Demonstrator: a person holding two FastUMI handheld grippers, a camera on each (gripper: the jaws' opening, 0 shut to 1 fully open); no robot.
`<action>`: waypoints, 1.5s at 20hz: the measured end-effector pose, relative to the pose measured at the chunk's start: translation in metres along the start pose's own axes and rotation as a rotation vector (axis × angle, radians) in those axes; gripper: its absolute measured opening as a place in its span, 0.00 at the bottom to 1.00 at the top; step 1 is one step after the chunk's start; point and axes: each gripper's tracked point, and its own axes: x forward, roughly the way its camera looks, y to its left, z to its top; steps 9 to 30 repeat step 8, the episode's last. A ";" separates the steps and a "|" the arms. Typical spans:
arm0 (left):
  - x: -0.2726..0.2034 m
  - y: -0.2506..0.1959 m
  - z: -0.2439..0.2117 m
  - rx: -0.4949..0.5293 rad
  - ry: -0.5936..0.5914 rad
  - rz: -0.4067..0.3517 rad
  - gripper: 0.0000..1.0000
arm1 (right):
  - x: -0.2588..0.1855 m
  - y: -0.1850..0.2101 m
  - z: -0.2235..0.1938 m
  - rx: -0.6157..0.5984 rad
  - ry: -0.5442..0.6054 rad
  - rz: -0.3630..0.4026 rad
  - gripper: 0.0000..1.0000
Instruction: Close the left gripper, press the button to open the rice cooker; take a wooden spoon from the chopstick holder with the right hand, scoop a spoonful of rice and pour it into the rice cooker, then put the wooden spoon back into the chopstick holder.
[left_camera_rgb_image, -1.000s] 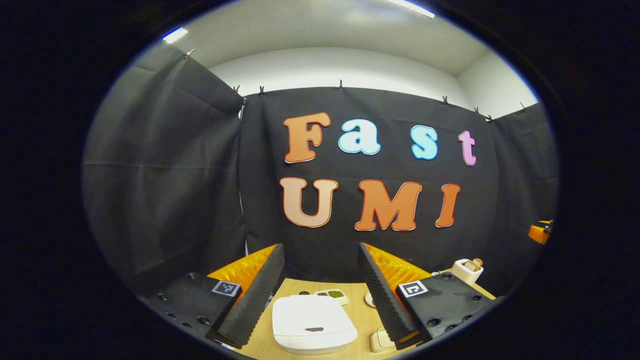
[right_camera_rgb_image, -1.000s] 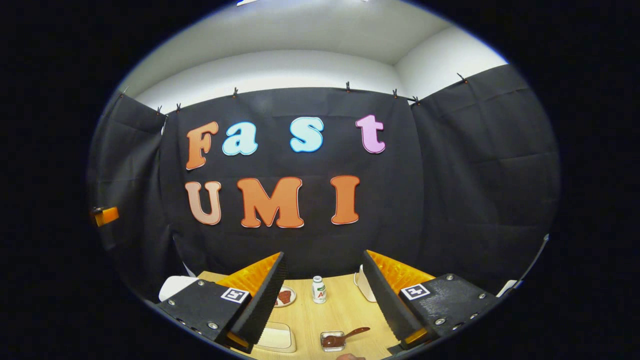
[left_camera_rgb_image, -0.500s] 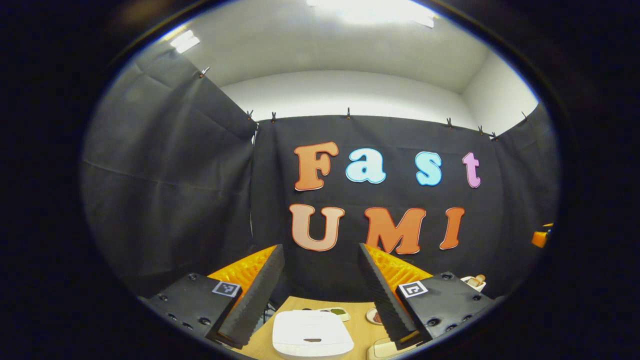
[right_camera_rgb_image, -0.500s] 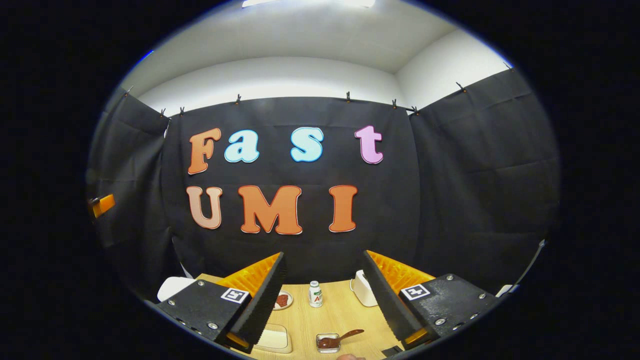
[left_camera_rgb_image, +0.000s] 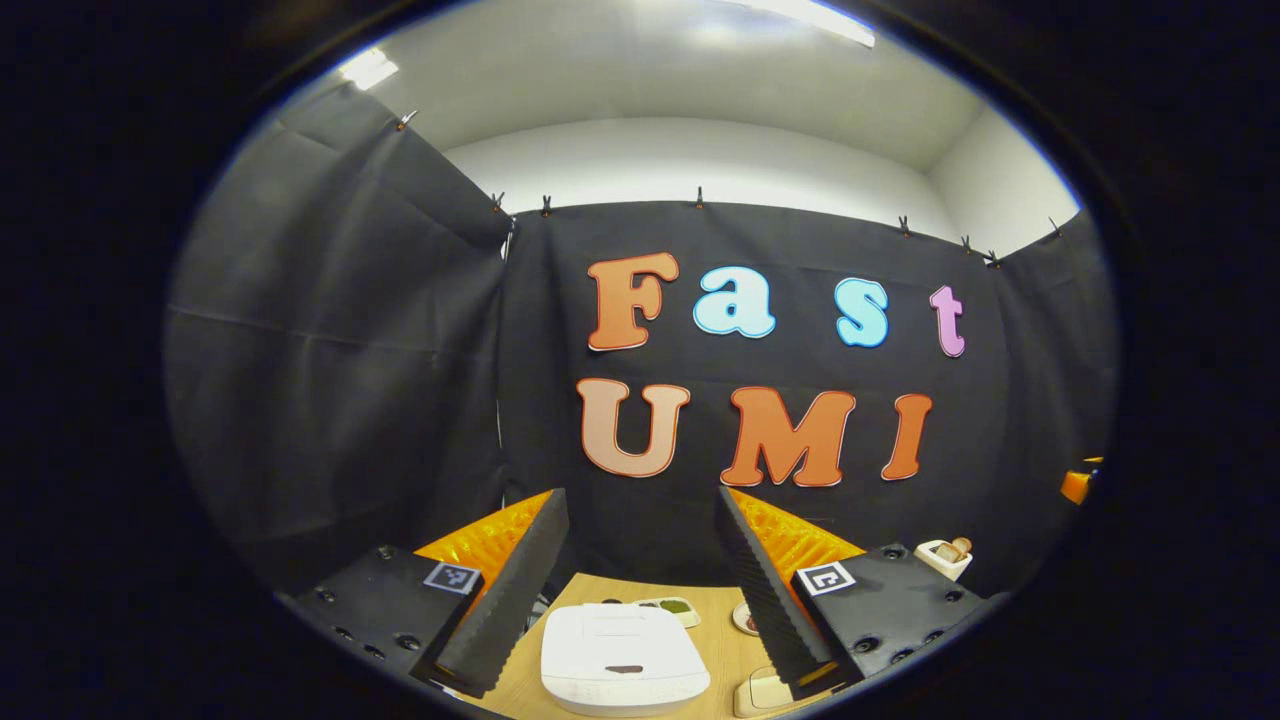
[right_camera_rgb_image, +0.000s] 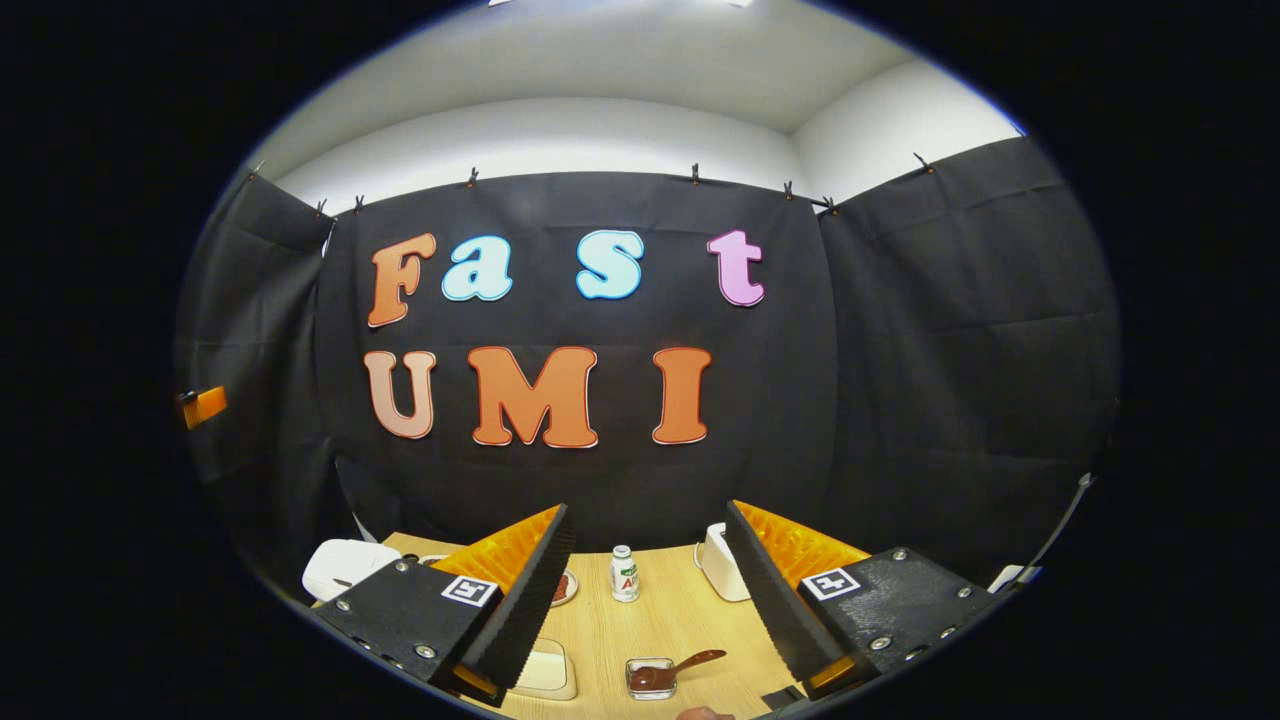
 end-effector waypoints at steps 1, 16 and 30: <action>0.002 0.000 -0.001 0.002 0.005 0.002 0.99 | 0.002 0.000 -0.001 -0.005 0.004 0.001 0.95; 0.008 -0.009 0.001 0.013 0.005 -0.004 1.00 | 0.012 0.003 -0.002 -0.011 0.005 0.009 0.95; 0.008 -0.009 0.001 0.013 0.005 -0.004 1.00 | 0.012 0.003 -0.002 -0.011 0.005 0.009 0.95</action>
